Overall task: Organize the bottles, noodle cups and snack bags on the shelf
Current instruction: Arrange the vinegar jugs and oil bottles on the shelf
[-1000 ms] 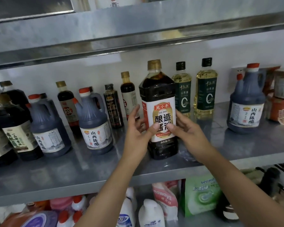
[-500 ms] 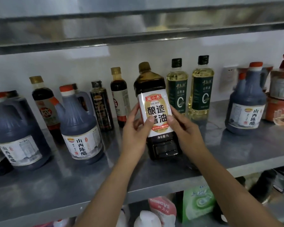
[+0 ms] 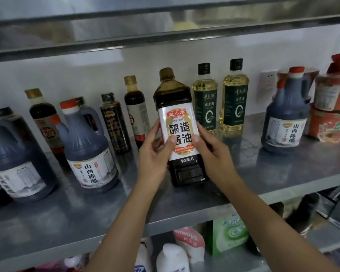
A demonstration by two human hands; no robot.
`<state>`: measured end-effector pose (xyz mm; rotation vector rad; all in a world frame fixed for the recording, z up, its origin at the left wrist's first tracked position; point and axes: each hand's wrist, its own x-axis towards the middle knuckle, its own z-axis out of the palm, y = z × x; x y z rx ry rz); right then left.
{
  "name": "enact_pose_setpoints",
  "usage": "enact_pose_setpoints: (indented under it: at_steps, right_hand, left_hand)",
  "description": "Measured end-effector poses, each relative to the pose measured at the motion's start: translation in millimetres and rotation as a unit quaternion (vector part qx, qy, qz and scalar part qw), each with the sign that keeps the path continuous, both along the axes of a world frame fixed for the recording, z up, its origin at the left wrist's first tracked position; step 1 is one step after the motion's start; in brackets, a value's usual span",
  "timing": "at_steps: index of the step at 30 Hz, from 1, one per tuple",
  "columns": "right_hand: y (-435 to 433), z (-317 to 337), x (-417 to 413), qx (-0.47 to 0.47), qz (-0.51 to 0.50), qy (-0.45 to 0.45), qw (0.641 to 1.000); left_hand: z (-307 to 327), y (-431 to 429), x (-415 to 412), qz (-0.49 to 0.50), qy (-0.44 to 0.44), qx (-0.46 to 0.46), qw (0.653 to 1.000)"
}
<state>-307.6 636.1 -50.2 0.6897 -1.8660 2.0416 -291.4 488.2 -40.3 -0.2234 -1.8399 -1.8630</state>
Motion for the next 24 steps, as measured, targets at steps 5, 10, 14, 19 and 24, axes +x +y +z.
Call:
enact_pose_setpoints:
  at_steps: [5,10,14,19,24]
  right_hand:
    - [-1.5,0.8,-0.3,-0.005,0.013,-0.007,1.0]
    - [-2.1,-4.7,-2.1,-0.01,0.021,-0.002,1.0]
    - [-0.9,-5.1,-2.4,0.004,0.004,0.006,1.0]
    - [-0.8,-12.6,-4.1,0.024,0.019,0.029,0.999]
    - [4.6,-14.1,3.2,0.041,0.045,0.112,0.992]
  left_hand:
    - [-2.2,2.4,3.7,0.016,0.006,0.005,1.0]
    - [-6.3,1.4,6.8,0.001,0.02,-0.015,1.0]
    - [-8.0,1.6,7.9,0.013,0.022,-0.026,0.999]
    - [-10.6,-2.7,6.6,0.011,0.017,0.018,1.0]
    - [-8.1,-7.2,7.7,0.004,0.007,0.109,0.994]
